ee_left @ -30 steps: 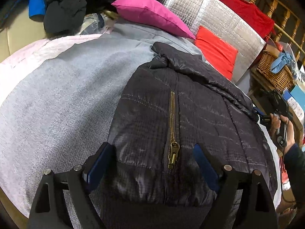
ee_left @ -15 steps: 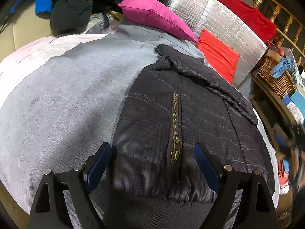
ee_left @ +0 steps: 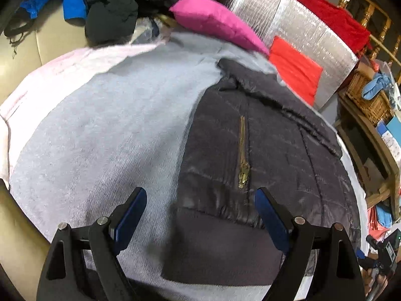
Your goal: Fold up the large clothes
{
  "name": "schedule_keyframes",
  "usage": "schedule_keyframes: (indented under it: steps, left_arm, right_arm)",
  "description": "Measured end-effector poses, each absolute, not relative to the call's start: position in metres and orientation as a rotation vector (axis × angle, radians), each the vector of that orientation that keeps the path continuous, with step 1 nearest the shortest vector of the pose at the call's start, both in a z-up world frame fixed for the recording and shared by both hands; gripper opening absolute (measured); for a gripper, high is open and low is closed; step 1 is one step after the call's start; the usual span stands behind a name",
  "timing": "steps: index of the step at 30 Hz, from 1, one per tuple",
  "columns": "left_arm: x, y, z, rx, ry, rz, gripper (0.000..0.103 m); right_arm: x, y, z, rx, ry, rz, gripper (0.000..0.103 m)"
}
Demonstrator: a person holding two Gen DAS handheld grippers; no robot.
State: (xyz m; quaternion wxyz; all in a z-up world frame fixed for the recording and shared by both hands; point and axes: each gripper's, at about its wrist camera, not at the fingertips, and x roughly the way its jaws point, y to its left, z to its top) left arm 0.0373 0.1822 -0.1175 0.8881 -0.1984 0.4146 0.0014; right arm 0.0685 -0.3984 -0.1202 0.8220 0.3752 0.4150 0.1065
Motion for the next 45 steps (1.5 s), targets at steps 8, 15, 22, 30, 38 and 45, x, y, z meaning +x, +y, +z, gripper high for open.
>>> schedule_keyframes:
  steps: [8, 15, 22, 30, 38, 45]
  left_arm:
    - [0.041, 0.176, -0.133, -0.367, 0.955, 0.007, 0.088]
    - [0.048, 0.177, -0.138, -0.376, 0.963, 0.020, 0.088]
    - [0.054, 0.167, -0.137, -0.373, 0.969, -0.032, 0.072]
    - [0.063, 0.165, -0.140, -0.409, 0.969, -0.051, 0.074]
    - [0.059, 0.151, -0.138, -0.304, 0.961, -0.016, 0.063]
    - [0.059, 0.151, -0.137, -0.294, 0.962, 0.020, 0.055]
  right_arm:
    - [0.066, -0.383, -0.126, 0.815, 0.871, 0.262, 0.078]
    - [0.067, -0.380, -0.128, 0.795, 0.889, 0.260, 0.079]
    - [0.068, -0.375, -0.120, 0.760, 0.899, 0.243, 0.078]
    - [0.072, -0.374, -0.121, 0.712, 0.902, 0.210, 0.079]
    - [0.081, -0.364, -0.117, 0.641, 0.922, 0.180, 0.056]
    - [0.080, -0.368, -0.120, 0.620, 0.952, 0.161, 0.046]
